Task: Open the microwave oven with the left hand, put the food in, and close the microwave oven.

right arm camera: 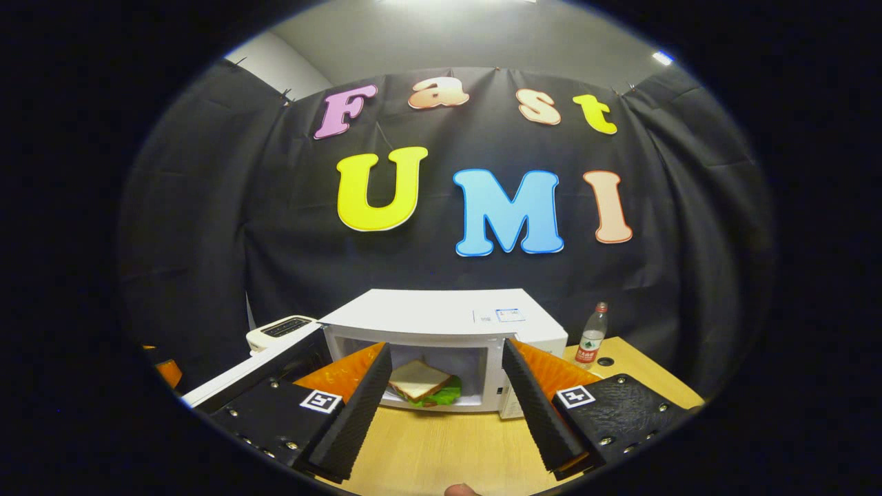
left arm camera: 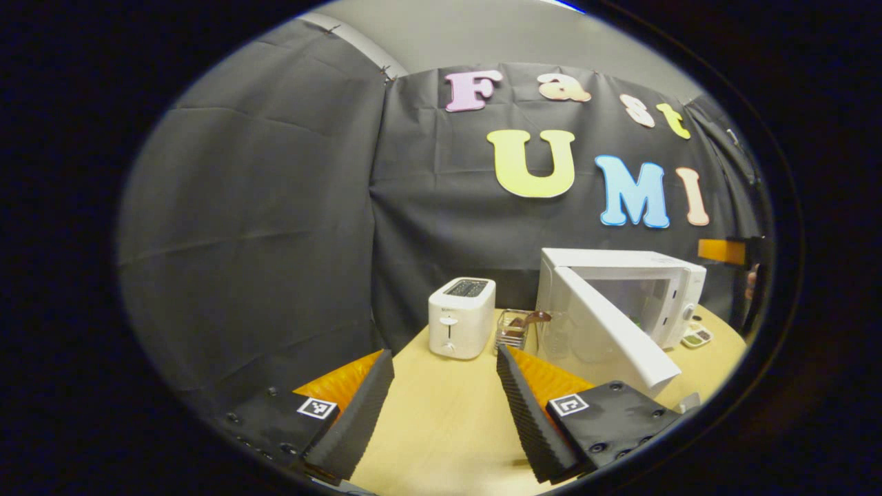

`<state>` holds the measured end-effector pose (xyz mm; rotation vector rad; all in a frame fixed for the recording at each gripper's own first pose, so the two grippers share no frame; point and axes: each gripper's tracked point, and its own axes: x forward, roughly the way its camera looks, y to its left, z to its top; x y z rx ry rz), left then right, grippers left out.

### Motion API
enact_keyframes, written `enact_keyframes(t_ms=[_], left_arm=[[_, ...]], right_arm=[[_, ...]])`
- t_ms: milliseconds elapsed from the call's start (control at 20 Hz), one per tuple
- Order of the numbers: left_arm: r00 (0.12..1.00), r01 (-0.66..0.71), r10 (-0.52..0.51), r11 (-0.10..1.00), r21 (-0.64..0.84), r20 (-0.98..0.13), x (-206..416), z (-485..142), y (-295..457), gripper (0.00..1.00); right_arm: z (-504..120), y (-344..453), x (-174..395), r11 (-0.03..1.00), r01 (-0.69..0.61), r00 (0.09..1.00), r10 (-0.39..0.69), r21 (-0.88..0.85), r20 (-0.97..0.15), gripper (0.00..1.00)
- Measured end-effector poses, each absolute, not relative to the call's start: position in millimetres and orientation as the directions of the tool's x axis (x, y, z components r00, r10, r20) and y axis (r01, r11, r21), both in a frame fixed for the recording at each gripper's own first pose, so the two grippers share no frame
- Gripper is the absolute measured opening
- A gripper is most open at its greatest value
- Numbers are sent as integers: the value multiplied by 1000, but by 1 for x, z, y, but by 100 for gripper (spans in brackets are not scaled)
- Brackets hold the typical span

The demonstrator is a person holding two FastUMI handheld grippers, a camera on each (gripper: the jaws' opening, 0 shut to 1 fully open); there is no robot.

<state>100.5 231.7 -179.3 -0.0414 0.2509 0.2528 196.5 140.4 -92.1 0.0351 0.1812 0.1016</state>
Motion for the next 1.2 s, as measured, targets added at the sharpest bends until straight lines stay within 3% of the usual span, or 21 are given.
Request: enact_keyframes(t_ms=[300,450,600,700,800,900,950,1150,1200], left_arm=[[929,-232,221,973,0,-296,96,-205,213,98],[929,-181,161,983,-28,-334,93,-213,189,78],[931,-147,134,989,-13,-340,101,-215,172,36],[934,-132,127,991,7,-334,100,-208,162,25],[936,-115,112,993,12,-334,102,-208,154,7],[939,-80,69,997,-17,-338,108,-207,141,4],[939,-61,46,998,-33,-341,109,-206,134,8],[938,14,-32,998,-56,-345,117,-205,99,8],[937,37,-56,997,-61,-344,121,-203,88,4]], right_arm=[[-54,117,166,993,-106,988,112,55,-109,97],[-47,105,158,994,-108,991,111,36,-77,97],[-49,91,152,995,-93,992,96,41,-83,97],[-48,80,150,996,-75,993,80,53,-88,97],[-46,69,148,997,-58,994,62,57,-86,97],[-44,61,146,998,-45,995,50,52,-83,97],[-44,58,145,998,-41,996,45,47,-82,97],[-42,49,143,999,-25,996,28,40,-81,97],[-42,46,142,999,-21,996,23,35,-83,97]])
